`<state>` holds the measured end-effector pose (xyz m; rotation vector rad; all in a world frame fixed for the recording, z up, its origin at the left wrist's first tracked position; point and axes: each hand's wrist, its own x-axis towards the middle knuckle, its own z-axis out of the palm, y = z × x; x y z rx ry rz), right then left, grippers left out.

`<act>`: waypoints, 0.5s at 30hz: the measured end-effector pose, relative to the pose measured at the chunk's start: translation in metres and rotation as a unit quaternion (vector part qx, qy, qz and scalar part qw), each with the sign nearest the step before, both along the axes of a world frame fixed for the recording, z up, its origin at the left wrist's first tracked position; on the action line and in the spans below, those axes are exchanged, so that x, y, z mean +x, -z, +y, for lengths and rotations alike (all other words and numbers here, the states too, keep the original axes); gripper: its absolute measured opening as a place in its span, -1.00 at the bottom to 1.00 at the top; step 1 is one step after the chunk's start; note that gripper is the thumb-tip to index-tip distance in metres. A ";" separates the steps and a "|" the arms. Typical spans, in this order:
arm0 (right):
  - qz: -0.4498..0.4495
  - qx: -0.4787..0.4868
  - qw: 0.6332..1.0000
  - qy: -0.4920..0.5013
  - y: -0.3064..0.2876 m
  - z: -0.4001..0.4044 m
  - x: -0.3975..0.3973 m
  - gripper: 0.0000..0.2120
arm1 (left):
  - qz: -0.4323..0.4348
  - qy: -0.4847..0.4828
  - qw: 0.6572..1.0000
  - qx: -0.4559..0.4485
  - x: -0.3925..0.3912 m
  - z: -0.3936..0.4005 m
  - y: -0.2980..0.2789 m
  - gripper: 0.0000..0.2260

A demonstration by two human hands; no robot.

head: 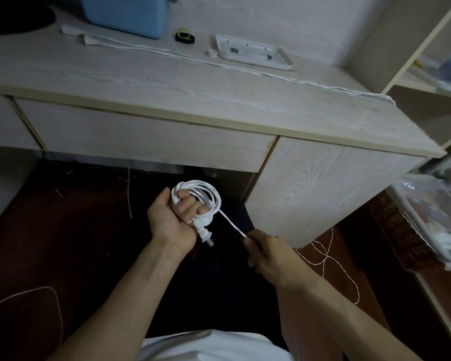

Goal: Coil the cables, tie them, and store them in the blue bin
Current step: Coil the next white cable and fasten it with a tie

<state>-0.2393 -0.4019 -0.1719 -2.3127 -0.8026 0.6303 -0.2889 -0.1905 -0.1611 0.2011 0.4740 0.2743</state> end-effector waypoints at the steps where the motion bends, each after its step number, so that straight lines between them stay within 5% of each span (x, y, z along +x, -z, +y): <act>1: 0.001 0.003 1.000 0.011 0.001 -0.001 0.000 -0.80 | -0.004 -0.020 1.000 0.007 0.001 0.003 -0.001 -0.61; 9: -0.080 0.018 0.996 -0.042 0.001 0.007 -0.010 -0.90 | 0.023 -0.048 0.967 0.250 0.009 -0.002 0.014 -0.86; 12: -0.088 0.047 0.992 -0.073 -0.002 0.009 -0.017 -0.88 | 0.050 -0.018 0.916 0.398 0.008 -0.010 0.022 -0.90; 15: -0.120 0.087 0.986 -0.072 -0.007 0.011 -0.020 -0.88 | 0.049 0.054 0.826 0.559 0.002 -0.014 0.023 -0.88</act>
